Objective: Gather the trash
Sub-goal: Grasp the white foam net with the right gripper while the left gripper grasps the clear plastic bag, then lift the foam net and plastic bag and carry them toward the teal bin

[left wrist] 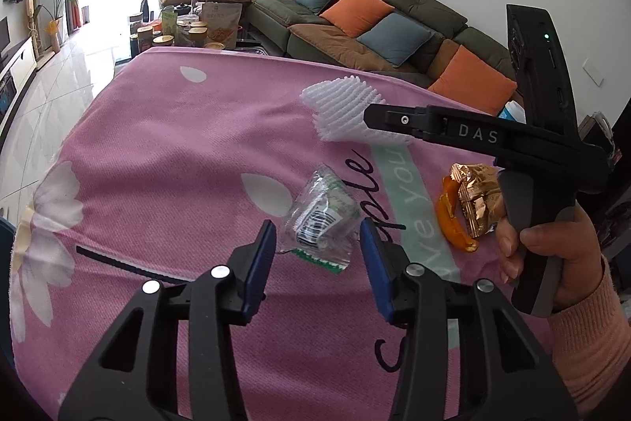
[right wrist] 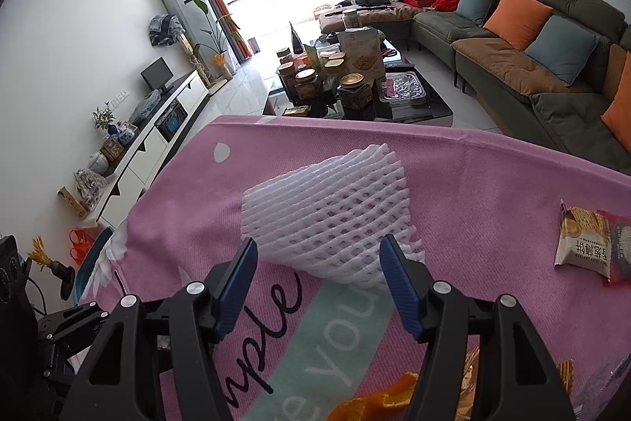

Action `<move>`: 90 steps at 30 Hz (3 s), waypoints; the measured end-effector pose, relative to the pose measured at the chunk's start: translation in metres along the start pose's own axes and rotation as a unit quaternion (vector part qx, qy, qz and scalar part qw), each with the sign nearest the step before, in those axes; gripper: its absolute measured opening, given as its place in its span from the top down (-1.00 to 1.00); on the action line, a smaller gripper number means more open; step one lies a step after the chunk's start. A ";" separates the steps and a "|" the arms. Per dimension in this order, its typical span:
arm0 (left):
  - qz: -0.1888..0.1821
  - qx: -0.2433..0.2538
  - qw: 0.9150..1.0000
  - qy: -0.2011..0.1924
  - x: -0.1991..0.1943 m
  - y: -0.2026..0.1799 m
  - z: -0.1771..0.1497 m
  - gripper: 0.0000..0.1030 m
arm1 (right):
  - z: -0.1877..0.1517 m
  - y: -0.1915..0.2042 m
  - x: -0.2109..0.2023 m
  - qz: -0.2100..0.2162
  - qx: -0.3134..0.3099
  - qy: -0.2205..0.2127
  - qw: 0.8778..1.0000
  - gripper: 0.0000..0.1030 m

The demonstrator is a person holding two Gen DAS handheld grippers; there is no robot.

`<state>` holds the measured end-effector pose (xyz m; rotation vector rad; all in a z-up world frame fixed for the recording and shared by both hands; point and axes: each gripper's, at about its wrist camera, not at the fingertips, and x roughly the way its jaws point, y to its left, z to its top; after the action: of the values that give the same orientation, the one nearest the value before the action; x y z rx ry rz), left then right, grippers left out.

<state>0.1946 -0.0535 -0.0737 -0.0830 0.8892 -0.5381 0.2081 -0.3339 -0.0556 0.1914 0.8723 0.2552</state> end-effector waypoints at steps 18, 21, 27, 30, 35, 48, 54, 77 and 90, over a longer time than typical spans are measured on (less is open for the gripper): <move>-0.002 -0.008 1.000 0.000 0.001 0.008 -0.006 0.50 | -0.006 -0.002 0.009 -0.030 -0.018 0.020 0.999 0.62; -0.003 -0.010 1.000 -0.005 -0.006 0.008 -0.008 0.51 | -0.006 -0.004 0.007 -0.024 -0.013 0.018 0.999 0.79; -0.003 -0.013 1.000 -0.020 -0.023 0.012 -0.012 0.51 | -0.008 0.001 -0.003 -0.007 -0.014 0.005 1.000 1.00; -0.004 -0.018 0.999 -0.026 -0.031 0.015 -0.014 0.52 | -0.009 0.002 -0.009 0.001 -0.013 -0.002 1.000 1.00; 0.001 -0.023 0.999 -0.037 -0.045 0.020 -0.022 0.52 | -0.007 0.004 -0.017 -0.024 -0.016 -0.018 0.999 0.74; 0.001 -0.039 0.998 -0.043 -0.060 0.035 -0.031 0.52 | -0.001 0.008 0.018 -0.079 -0.034 0.020 0.996 0.16; 0.000 -0.041 0.998 -0.044 -0.062 0.037 -0.030 0.52 | -0.003 -0.002 0.012 -0.066 -0.021 0.012 0.998 0.73; 0.032 -0.039 0.996 -0.069 -0.115 0.041 -0.066 0.52 | -0.053 0.058 -0.077 0.088 -0.044 -0.064 0.993 0.81; 0.047 -0.066 0.993 -0.082 -0.154 0.062 -0.102 0.52 | -0.080 0.102 -0.087 0.133 -0.079 -0.064 0.986 0.81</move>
<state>0.0648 0.0896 -0.0462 -0.2017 0.7627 -0.3786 0.0779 -0.2573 -0.0151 0.1748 0.6951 0.5543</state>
